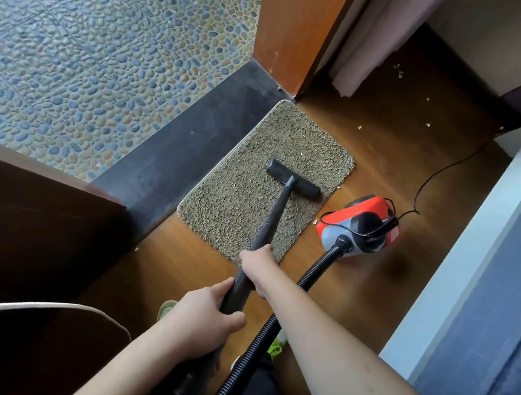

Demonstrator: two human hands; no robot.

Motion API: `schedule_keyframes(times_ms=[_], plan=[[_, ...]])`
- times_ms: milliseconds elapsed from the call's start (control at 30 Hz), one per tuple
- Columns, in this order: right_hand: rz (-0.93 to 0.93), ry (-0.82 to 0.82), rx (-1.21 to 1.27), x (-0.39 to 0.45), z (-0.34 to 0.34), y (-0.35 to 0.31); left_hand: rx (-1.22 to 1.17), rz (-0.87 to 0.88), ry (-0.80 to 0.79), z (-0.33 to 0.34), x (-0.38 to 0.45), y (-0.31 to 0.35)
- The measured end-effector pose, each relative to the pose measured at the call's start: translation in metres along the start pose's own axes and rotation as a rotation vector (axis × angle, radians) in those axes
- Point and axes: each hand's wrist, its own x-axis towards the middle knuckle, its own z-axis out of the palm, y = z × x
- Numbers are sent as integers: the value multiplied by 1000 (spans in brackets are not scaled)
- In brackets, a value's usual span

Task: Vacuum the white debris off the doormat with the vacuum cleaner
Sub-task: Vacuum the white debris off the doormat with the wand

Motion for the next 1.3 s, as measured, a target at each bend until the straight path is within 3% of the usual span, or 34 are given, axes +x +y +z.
schedule_keyframes(times_ms=[167, 333, 600, 1000, 1300], plan=[[-80, 61, 14, 18, -20, -18, -40, 53, 38, -2, 12, 27], [-155, 57, 16, 40, -51, -57, -224, 62, 28, -11, 41, 61], [-124, 26, 31, 65, -83, -97, -343, 37, -19, -25, 75, 111], [-135, 51, 35, 66, -77, -70, 42, 60, 80, 5, 87, 92], [-167, 108, -57, 52, -61, -54, 37, 45, 135, 10, 71, 71]])
